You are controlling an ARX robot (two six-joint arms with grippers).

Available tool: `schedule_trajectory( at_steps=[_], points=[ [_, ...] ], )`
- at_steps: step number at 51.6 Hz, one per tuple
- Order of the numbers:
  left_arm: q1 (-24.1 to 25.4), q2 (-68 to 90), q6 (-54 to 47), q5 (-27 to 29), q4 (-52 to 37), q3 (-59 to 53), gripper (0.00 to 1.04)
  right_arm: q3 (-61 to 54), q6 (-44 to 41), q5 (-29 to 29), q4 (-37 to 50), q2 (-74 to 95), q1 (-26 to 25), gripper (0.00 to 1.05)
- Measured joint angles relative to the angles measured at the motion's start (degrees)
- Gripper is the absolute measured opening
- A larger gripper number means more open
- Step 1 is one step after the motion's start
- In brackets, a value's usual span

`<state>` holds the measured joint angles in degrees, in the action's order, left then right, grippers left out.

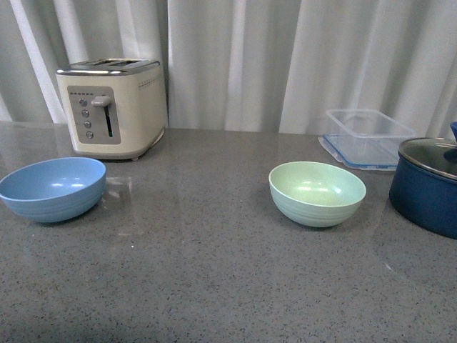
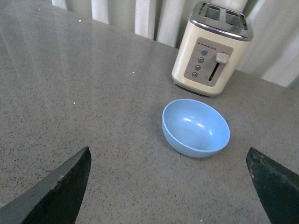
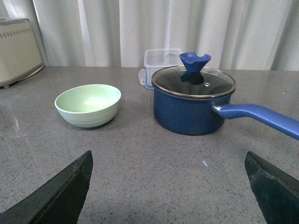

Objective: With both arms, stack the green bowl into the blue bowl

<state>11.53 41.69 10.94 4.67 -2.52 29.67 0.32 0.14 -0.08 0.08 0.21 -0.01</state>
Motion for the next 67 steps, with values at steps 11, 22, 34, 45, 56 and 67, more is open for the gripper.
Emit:
schedule_trajectory(
  at_steps=[11, 22, 34, 45, 56, 67],
  points=[
    [3.8, 15.7, 6.5, -3.4, 4.0, 11.9, 0.98, 0.0, 0.0, 0.0, 0.0, 0.0, 0.0, 0.95],
    [3.8, 26.9, 9.8, -5.0, 7.5, 19.0, 0.98, 0.0, 0.0, 0.0, 0.0, 0.0, 0.0, 0.95],
    [1.6, 38.9, 12.0, -5.9, 10.1, 27.2, 0.98, 0.0, 0.0, 0.0, 0.0, 0.0, 0.0, 0.95],
    [-1.6, 50.2, 12.3, -3.7, 13.4, 35.9, 0.98, 0.0, 0.0, 0.0, 0.0, 0.0, 0.0, 0.95],
    [-4.2, 57.4, 12.3, -2.0, 15.4, 42.0, 0.98, 0.0, 0.0, 0.0, 0.0, 0.0, 0.0, 0.95],
    [-5.4, 62.4, 12.6, -0.8, 16.5, 46.0, 0.98, 0.0, 0.0, 0.0, 0.0, 0.0, 0.0, 0.95]
  ],
)
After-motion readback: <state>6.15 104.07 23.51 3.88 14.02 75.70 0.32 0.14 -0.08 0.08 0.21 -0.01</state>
